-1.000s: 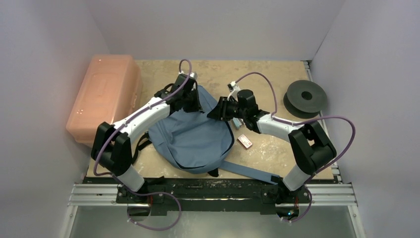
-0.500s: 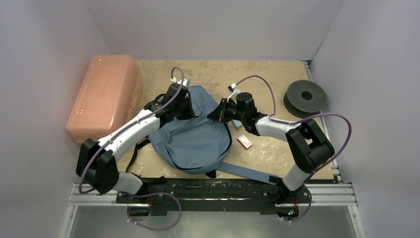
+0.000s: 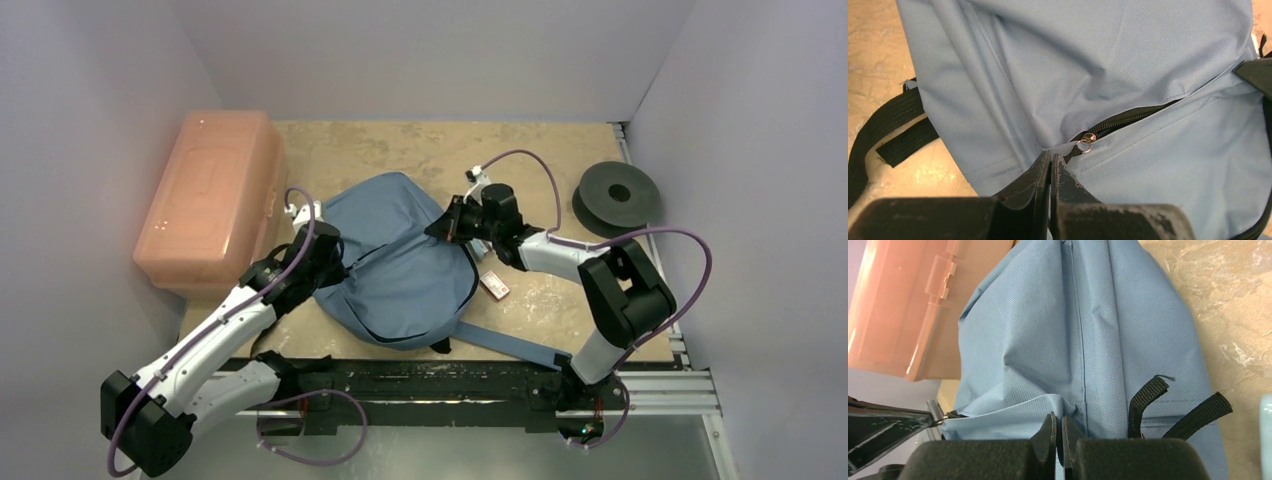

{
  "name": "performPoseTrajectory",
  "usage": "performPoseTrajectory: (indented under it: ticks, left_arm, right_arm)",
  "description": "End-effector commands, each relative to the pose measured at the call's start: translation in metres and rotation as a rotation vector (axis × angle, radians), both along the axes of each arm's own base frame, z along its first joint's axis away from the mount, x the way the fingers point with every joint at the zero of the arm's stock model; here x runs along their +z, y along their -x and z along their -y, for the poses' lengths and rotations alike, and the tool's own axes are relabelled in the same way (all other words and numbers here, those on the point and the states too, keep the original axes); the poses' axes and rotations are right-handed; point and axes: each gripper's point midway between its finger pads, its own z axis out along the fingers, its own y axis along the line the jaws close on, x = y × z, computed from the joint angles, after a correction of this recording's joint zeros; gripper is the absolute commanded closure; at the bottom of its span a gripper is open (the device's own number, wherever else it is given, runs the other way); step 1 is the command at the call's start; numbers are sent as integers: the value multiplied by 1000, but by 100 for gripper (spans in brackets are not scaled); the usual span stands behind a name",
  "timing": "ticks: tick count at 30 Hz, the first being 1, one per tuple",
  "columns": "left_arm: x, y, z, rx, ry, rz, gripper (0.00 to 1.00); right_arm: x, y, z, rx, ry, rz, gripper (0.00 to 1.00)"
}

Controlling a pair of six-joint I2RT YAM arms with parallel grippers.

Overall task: Pack the student bag
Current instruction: Unzip the student bag at the center of the board.

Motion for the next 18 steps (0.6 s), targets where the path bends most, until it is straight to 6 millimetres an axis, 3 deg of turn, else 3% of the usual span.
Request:
performPoseTrajectory:
  ticks: [1,4,8,11,12,15,18]
  left_arm:
    - [-20,30,-32,88,-82,-89,100]
    - [-23,32,-30,77,-72,-97,100]
    - [-18,25,-16,11,-40,-84,100]
    - [-14,22,-9,-15,-18,-72,100]
    - [-13,21,-8,-17,-13,-69,100]
    - [-12,20,-5,-23,6,-58,100]
    - [-12,20,-1,-40,23,-54,100]
  right_arm:
    - [-9,-36,41,-148,175,74,100]
    - [-1,-33,37,-100,205,93,100]
    - [33,-25,29,-90,271,113,99]
    - [43,-10,35,-203,360,44,60]
    - [44,-7,40,-274,349,0,53]
    - [42,18,24,-395,217,-179,39]
    - [51,40,-9,-417,201,-256,22]
